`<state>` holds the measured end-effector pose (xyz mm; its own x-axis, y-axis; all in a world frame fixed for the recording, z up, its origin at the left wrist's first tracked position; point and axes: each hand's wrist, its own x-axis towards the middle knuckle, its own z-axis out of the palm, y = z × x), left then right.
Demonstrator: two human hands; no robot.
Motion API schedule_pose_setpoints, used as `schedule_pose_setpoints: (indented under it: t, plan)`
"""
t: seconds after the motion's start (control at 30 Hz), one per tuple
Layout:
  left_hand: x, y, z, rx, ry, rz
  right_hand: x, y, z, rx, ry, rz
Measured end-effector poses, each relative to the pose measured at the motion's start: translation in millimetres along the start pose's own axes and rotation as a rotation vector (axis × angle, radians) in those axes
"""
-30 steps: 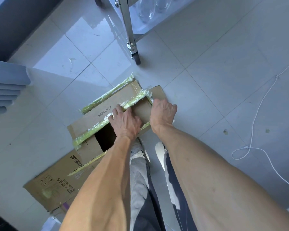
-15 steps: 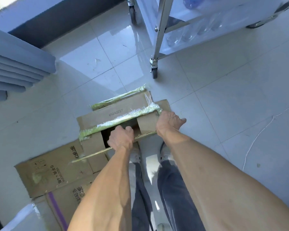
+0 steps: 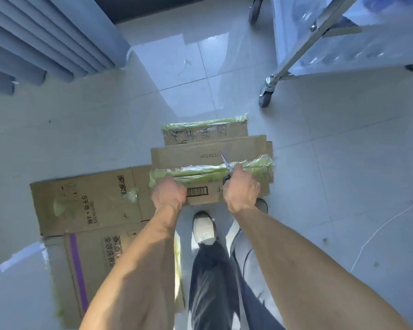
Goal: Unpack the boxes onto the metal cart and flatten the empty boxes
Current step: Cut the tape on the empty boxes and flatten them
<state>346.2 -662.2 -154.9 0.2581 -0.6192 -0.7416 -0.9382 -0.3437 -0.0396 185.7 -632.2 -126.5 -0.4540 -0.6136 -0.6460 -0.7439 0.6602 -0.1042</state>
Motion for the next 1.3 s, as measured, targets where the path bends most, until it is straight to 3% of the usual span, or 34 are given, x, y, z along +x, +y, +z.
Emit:
schedule_pose_setpoints:
  t: [0.2, 0.33, 0.43, 0.5, 0.6, 0.7, 0.87, 1.0, 1.1, 1.2, 1.3]
  plan:
    - [15, -20, 21, -0.249, -0.116, -0.219, -3, -14, 43, 0.010, 0.052, 0.001]
    - [26, -24, 42, -0.659, -0.196, -0.532, 18, -32, 59, 0.082, 0.163, -0.106]
    - [26, -25, 56, -0.765, -0.157, -0.661, 33, -46, 67, 0.048, 0.171, -0.210]
    - [24, -21, 63, -0.768, 0.001, -0.688, 39, -52, 75, 0.008, 0.156, -0.263]
    - [25, -5, 60, -0.698, 0.228, -0.464, 40, -60, 85, -0.046, 0.143, -0.325]
    - [32, 7, 52, -0.889, 0.157, -0.377, 44, -68, 86, -0.043, 0.180, -0.355]
    - [51, 9, 58, -1.023, 0.006, -0.663, 63, -84, 87, 0.012, 0.212, -0.336]
    - [60, -2, 95, -1.050, -0.102, -0.939, 75, -86, 90, -0.151, 0.194, -0.495]
    - [43, -7, 101, -1.165, -0.235, -0.990, 82, -82, 88, -0.253, 0.171, -0.548]
    - [31, -5, 99, -1.396, -0.189, -1.004, 87, -85, 86, -0.309, 0.187, -0.562]
    - [27, -2, 94, -1.209, -0.022, -0.958, 82, -83, 77, -0.294, 0.176, -0.510]
